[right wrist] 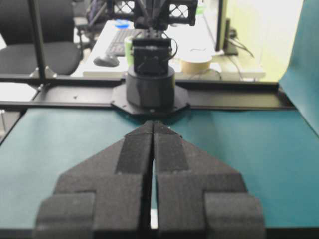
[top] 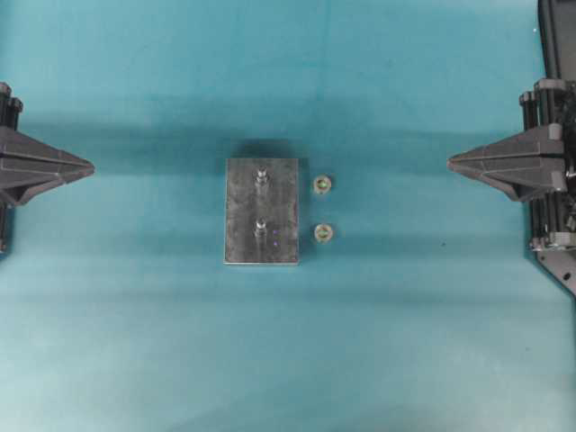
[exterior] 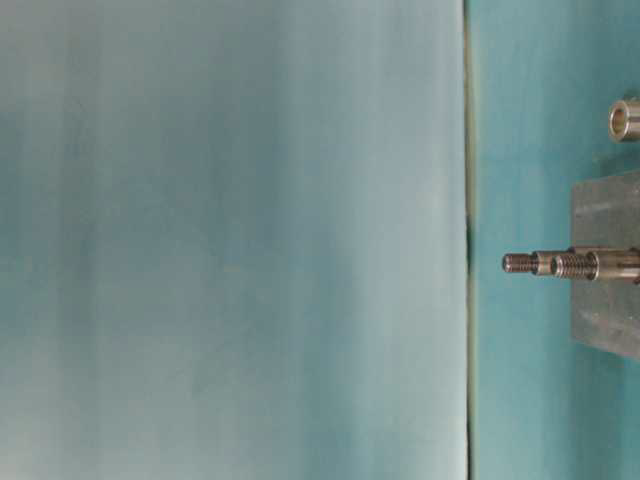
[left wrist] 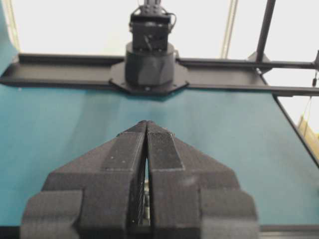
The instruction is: Insert the washer onto the shaft.
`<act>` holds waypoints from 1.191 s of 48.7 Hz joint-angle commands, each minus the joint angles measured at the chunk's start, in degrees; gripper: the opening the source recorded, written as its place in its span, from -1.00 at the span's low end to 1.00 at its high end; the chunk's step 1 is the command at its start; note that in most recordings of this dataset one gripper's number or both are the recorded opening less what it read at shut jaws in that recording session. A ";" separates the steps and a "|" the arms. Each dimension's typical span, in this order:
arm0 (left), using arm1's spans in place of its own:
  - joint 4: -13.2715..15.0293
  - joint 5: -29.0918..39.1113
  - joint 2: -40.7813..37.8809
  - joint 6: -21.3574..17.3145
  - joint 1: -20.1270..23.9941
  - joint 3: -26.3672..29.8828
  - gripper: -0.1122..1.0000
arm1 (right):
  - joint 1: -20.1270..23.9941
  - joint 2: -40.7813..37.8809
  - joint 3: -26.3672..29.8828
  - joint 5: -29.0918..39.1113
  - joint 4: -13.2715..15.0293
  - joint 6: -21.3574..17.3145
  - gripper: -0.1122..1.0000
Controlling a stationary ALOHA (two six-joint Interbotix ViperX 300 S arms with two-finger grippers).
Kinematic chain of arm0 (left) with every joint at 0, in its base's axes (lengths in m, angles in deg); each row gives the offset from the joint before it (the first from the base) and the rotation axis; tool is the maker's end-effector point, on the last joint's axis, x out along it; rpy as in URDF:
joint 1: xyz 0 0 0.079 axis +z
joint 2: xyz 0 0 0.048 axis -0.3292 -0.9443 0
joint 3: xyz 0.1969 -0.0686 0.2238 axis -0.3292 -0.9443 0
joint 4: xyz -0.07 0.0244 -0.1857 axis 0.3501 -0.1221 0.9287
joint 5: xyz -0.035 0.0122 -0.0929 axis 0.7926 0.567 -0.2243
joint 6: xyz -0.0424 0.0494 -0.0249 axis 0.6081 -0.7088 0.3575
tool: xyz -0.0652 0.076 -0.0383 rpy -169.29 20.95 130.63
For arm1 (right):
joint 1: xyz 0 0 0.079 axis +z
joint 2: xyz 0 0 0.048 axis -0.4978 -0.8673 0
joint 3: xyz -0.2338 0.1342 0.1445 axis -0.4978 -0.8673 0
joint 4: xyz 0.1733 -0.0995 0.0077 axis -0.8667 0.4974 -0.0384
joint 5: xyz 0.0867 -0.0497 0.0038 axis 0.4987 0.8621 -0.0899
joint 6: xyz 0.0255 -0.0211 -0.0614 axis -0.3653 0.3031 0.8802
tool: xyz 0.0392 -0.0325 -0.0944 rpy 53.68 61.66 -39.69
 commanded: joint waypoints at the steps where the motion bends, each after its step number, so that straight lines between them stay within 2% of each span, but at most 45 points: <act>1: -0.62 1.14 -1.58 0.53 0.18 1.05 -0.80 | 0.35 0.35 -0.18 -0.26 -0.26 -1.14 -0.77; 10: -0.62 4.39 -2.81 0.44 0.26 2.11 -0.80 | -1.14 1.67 -1.05 4.75 -4.22 -3.78 -0.77; 15: -0.62 8.26 -3.52 0.35 0.26 2.81 -0.80 | -2.55 1.14 -0.44 11.07 -4.39 -5.36 -0.77; 25: -0.79 22.06 -6.94 0.00 1.23 5.63 -0.80 | -5.36 -3.43 3.25 25.84 -4.39 -6.86 -0.77; 37: -0.88 27.60 -8.88 -0.18 1.32 8.09 -0.80 | -6.15 -14.41 9.23 38.76 -4.31 -6.77 -0.77; 43: -0.88 27.60 -10.28 -0.26 1.32 8.61 -0.80 | -6.15 -20.74 12.39 41.40 -3.52 -6.59 -0.77; 58: -0.88 27.60 -14.59 -0.26 1.05 9.76 -0.80 | -6.15 -36.65 19.60 40.08 -2.72 -6.50 -0.77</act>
